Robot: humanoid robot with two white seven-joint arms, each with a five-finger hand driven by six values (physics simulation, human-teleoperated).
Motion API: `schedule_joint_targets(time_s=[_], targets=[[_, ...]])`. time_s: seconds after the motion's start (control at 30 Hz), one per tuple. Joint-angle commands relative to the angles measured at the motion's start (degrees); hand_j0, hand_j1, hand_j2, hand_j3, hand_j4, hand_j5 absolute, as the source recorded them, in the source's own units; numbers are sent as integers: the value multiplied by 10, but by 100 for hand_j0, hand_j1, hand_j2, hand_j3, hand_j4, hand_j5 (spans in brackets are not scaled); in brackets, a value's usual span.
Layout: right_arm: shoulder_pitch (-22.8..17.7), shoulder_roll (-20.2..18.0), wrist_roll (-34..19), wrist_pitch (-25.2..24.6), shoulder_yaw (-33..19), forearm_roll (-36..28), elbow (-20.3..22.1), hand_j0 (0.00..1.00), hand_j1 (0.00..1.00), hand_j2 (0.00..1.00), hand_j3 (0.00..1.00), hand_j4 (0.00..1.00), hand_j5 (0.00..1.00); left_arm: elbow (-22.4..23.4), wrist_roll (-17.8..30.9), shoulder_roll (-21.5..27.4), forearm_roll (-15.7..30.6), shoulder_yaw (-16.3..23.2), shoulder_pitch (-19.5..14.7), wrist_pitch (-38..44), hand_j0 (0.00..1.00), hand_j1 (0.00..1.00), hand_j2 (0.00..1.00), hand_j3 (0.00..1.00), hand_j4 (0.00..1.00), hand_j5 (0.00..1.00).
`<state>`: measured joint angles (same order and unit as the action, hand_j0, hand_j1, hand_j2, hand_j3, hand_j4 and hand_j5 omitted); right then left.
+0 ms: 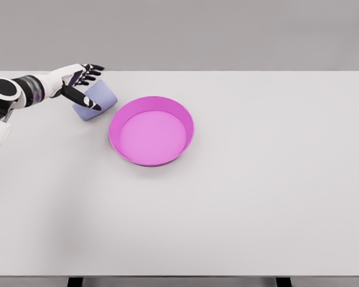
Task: Flip the cup with left arm and place it on the plate
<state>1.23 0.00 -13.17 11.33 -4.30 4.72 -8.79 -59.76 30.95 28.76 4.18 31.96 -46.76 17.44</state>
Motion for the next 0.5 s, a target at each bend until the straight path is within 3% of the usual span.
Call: schedule_joint_targets(time_s=[0.0,0.47], targets=[[0,0,0,0,0,0,0,100,100,100,100,100,100,12,0,-7,-5,-1,0,-1,100,100,100,100,100,100],[0,0,0,0,0,0,0,100,100,100,100,100,100,32,-1,-20,-22,-1,-4,0,100,100,100,100,100,100]])
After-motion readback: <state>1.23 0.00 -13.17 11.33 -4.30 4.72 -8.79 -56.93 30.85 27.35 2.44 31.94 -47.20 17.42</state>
